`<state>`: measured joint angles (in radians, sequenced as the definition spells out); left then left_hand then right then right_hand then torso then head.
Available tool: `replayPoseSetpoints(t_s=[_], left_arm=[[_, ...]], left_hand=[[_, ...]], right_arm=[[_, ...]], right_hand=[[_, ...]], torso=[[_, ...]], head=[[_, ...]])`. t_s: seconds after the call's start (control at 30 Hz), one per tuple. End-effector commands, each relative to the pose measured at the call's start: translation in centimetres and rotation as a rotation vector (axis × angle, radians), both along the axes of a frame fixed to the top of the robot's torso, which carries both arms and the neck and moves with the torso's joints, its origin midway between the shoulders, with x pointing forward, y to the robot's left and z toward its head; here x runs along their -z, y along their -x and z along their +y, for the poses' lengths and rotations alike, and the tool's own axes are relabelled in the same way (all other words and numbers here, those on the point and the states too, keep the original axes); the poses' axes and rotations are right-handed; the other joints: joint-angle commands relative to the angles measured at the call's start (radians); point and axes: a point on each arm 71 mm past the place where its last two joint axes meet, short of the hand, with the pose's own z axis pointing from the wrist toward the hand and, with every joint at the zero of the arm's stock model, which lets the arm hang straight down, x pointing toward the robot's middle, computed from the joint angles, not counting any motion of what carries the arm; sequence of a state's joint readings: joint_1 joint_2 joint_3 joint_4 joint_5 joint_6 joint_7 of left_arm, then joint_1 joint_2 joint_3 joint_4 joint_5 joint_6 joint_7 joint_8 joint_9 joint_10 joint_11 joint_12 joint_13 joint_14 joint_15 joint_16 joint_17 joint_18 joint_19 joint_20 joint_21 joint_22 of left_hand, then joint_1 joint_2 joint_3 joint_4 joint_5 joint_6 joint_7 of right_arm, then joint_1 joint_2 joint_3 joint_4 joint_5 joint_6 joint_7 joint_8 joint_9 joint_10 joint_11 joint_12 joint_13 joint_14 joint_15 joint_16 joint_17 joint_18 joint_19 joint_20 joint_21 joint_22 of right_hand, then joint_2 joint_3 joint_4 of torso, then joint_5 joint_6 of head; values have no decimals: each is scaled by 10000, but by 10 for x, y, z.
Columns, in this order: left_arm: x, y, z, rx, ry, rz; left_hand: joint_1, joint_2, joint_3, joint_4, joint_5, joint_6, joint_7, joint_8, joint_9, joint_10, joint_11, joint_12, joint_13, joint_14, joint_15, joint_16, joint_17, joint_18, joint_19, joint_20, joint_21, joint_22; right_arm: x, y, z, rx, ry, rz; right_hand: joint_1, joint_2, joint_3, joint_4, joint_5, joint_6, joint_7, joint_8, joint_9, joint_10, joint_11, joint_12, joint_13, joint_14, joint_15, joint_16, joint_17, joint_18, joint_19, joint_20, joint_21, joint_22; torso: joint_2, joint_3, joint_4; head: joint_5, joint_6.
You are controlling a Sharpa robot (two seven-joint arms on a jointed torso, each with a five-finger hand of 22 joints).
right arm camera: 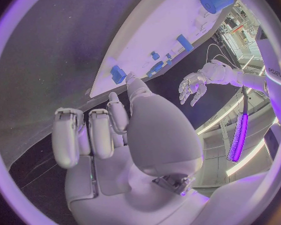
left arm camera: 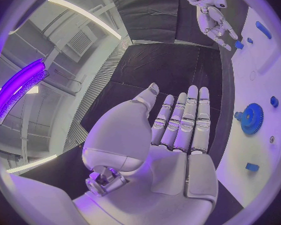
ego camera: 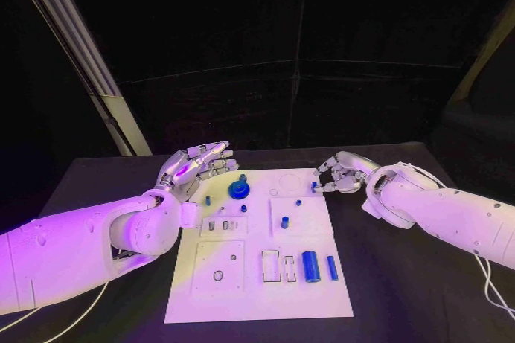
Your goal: Assemble the parts on the task board
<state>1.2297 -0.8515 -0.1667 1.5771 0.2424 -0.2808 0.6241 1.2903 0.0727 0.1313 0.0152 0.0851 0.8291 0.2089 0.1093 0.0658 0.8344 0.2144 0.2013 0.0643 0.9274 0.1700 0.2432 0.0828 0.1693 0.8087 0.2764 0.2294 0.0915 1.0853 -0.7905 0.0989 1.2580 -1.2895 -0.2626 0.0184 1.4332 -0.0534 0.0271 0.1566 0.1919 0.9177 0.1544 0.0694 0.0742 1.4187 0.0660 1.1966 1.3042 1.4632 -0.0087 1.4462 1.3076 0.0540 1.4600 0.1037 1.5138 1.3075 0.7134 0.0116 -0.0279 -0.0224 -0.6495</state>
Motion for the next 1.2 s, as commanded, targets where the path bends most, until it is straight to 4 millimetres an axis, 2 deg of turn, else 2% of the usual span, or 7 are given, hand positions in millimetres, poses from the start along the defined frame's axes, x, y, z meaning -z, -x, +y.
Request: replayPoseSetpoints(t_s=[0.03,0.27,0.37,0.63,0.83,0.97,1.2], left_arm=[[-2,0,-1,101,109,-112],[-2,0,-1,109,110,-112],[-2,0,-1,107,108,-109],[-1,-1,-1,88,93,-103],[-1,-1,-1,84,87,-100],[-1,-1,-1,75,81,-99],[-1,-1,0,76,77,-92]], left_hand=[[38,22,20,-41,-14,74,500,-14,6,50,-21,41,-3,76,-15,61,-15,133,67,13,-33,-10],[38,22,20,-41,-14,74,500,-14,6,50,-21,41,-3,76,-15,61,-15,133,67,13,-33,-10],[38,22,20,-41,-14,74,500,-14,6,50,-21,41,-3,76,-15,61,-15,133,67,13,-33,-10],[39,31,46,-57,-13,77,498,-16,4,52,-24,43,-5,78,-17,60,-19,133,72,11,-37,-15],[39,31,46,-57,-13,77,498,-16,4,52,-24,43,-5,78,-17,60,-19,133,72,11,-37,-15],[39,31,46,-57,-13,77,498,-16,4,52,-24,43,-5,78,-17,60,-19,133,72,11,-37,-15],[39,31,46,-57,-13,77,498,-16,4,52,-24,43,-5,78,-17,60,-19,133,72,11,-37,-15]], right_arm=[[2,0,3,-274,219,132],[7,-1,6,-297,361,296],[8,-1,6,-322,431,335],[10,-2,7,-336,524,377],[11,-3,7,-313,543,387],[11,-3,8,-308,535,370],[11,-4,9,-247,514,313]], right_hand=[[135,35,12,-77,-51,119,-10,64,17,26,-37,40,-11,577,-23,37,97,-166,14,-22,-17,987],[322,240,131,-259,-300,255,-7,82,22,23,-50,13,-24,574,-38,31,97,-168,21,-44,-14,1000],[332,262,146,-285,-318,304,-8,95,27,25,-51,14,-21,575,-38,32,101,-168,20,-44,-14,998],[334,319,181,-339,-330,451,-22,133,40,16,-62,-23,-44,569,-45,18,80,-167,17,-49,-16,996],[351,426,263,-394,-340,624,-44,172,52,26,-84,-16,-35,568,-62,15,85,-167,18,-61,-17,997],[423,554,416,-506,-678,781,-71,179,47,45,-109,2,-17,570,-86,13,94,-166,17,-84,-19,998],[402,601,484,-545,-747,909,-95,199,50,80,-125,54,21,574,-101,17,110,-170,30,-96,-13,1017]], torso=[[-5,3,-1],[-10,3,13],[-2,-6,29],[-3,3,-12],[-7,6,-6],[-3,10,-8],[-7,14,-16]], head=[[14,-12],[125,-53],[116,-60],[152,-69],[160,-84],[169,-86],[187,-89]])
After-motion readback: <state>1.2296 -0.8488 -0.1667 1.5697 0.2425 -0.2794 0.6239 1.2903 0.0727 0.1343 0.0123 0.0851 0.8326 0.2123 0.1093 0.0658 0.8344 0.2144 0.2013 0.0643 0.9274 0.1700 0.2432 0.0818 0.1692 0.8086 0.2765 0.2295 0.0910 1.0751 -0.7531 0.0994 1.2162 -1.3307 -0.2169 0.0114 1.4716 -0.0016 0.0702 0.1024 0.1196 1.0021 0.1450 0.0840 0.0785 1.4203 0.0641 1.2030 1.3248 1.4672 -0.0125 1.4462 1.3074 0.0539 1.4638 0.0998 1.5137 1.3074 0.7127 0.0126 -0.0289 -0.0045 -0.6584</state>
